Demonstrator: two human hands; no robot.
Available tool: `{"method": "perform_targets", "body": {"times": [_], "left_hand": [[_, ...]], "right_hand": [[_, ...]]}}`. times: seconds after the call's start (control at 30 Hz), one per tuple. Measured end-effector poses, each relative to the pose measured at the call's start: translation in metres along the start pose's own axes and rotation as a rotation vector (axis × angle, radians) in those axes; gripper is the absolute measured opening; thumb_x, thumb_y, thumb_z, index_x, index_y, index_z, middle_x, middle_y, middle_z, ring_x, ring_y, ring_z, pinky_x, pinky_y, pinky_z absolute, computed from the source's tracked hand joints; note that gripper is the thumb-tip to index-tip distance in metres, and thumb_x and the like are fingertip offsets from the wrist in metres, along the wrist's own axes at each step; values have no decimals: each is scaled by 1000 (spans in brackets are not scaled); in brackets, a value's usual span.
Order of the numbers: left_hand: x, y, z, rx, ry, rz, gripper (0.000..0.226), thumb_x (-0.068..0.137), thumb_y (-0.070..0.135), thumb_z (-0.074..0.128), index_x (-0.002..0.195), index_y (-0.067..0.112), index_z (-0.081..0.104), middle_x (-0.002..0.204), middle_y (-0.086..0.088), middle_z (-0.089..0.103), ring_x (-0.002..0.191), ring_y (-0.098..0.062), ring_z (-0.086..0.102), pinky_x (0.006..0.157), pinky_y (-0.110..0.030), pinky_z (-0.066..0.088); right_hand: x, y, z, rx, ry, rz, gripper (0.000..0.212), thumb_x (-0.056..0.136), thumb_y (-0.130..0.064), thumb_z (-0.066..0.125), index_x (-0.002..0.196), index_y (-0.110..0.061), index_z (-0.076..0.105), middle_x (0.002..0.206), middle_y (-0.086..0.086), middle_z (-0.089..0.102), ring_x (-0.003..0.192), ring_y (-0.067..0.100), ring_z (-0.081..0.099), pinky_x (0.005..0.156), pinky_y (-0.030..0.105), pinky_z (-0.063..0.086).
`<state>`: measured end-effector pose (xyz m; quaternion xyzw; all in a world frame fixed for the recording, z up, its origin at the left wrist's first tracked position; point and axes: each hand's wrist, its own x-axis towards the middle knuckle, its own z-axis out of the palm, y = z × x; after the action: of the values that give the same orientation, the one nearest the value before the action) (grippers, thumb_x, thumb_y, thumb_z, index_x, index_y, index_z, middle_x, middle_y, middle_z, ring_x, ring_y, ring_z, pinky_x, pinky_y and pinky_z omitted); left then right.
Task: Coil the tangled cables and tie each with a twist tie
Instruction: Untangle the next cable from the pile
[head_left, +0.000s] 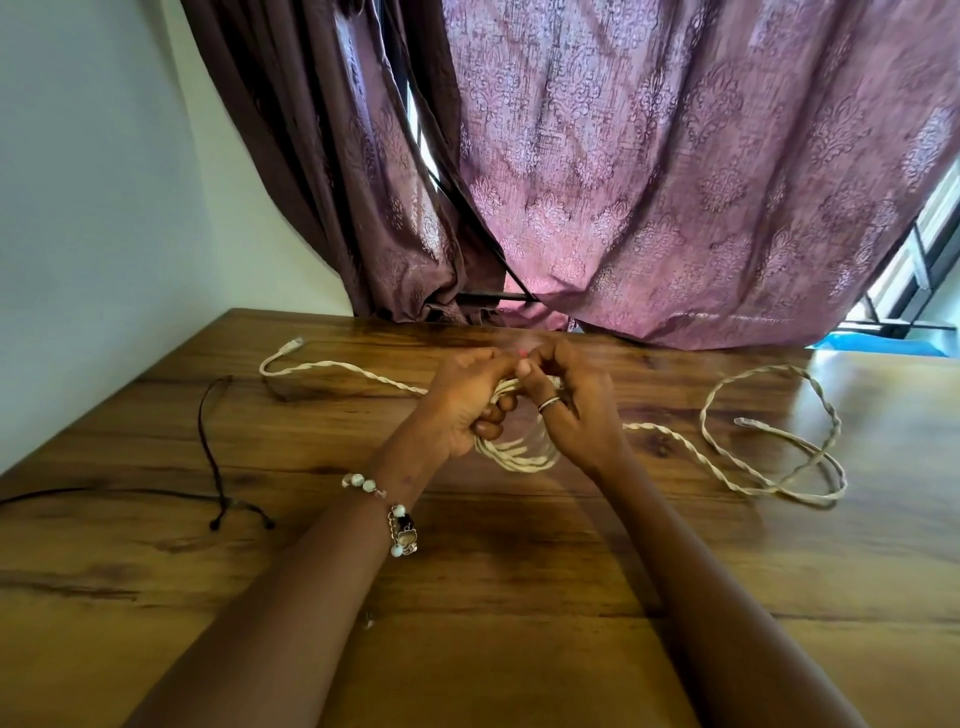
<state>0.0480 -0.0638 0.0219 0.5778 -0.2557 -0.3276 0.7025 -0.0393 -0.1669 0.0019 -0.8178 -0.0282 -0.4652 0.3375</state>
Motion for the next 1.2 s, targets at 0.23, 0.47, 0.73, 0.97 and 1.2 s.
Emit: {"method": "perform_targets", "body": {"times": [0.23,0.47,0.73,0.97,1.2], "left_hand": [[8,-8,4,33,192,96,30,96,29,53,90,1,62,47,-7,54,29,-9,41,34,-12,27],[10,-10,1,137,244,120,30,98,32,48,82,11,61,52,-1,49,35,-10,44,36,-19,34],[19,-16,-2,590,526,385,42,98,29,45,77,-4,59,82,-25,65,80,-39,61,66,-41,44],[6,-14,-6,660,523,445,36,99,24,45,79,-5,55,83,-25,63,81,-38,59,61,-33,31],[-22,-6,-22,527,651,430,21,99,15,42,102,-6,48,91,-20,62,82,-32,61,55,-20,31]], "right_hand": [[-3,5,6,290,-46,293,9,94,-9,57,98,-3,62,73,7,63,52,21,57,42,37,50],[-4,4,20,334,158,421,11,94,-15,59,89,-7,65,63,-1,58,40,11,42,41,25,35],[5,-17,12,665,0,670,22,95,-15,55,90,5,64,59,7,63,35,12,49,39,25,47],[18,-24,6,608,-276,810,25,96,-22,54,86,-3,68,60,8,61,34,5,45,44,24,49],[14,-38,37,688,-171,869,22,95,-24,57,87,-4,56,50,1,39,38,7,28,35,16,25]]}}
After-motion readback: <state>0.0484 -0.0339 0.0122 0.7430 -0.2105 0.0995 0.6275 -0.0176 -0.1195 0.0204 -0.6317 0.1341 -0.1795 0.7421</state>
